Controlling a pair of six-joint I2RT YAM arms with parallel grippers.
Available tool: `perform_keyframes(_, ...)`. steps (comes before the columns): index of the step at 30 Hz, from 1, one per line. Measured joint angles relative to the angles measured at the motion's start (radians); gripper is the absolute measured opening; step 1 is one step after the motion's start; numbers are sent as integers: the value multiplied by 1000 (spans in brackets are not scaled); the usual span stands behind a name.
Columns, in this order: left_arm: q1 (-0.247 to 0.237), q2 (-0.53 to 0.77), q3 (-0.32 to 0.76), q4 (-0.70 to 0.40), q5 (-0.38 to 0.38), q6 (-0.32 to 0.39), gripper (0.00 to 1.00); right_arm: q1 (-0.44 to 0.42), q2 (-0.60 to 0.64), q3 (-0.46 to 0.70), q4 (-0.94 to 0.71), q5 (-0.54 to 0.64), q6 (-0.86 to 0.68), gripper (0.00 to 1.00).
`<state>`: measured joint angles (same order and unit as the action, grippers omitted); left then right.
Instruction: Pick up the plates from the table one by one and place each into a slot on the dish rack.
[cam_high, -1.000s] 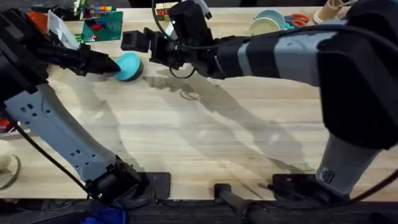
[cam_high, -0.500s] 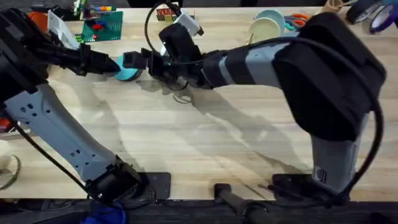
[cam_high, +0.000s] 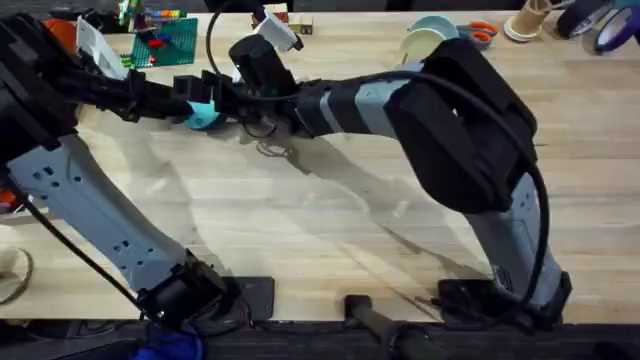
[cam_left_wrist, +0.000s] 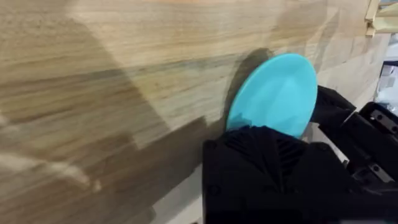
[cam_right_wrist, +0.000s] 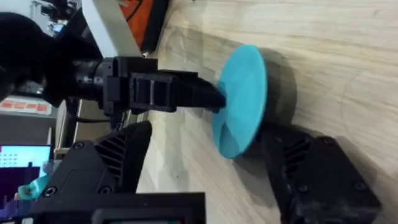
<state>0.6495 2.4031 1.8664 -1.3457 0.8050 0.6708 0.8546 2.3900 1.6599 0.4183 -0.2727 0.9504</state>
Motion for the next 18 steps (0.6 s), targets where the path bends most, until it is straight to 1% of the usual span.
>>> perform_keyframes(6, 0, 0, 0, -1, 0, 0, 40, 7, 1, 5, -9, 32, 0, 980)
perform_keyframes(10, 0, 0, 0, -1, 0, 0, 40, 13, 1, 5, -25, 56, 0, 913)
perform_keyframes(11, 0, 0, 0, -1, 0, 0, 40, 14, 1, 5, -30, 62, 0, 881)
perform_keyframes(16, 0, 0, 0, -1, 0, 0, 40, 15, 1, 5, -62, 79, 7, 597)
perform_keyframes(18, 0, 0, 0, -1, 0, 0, 40, 15, 1, 5, -66, 86, 10, 499)
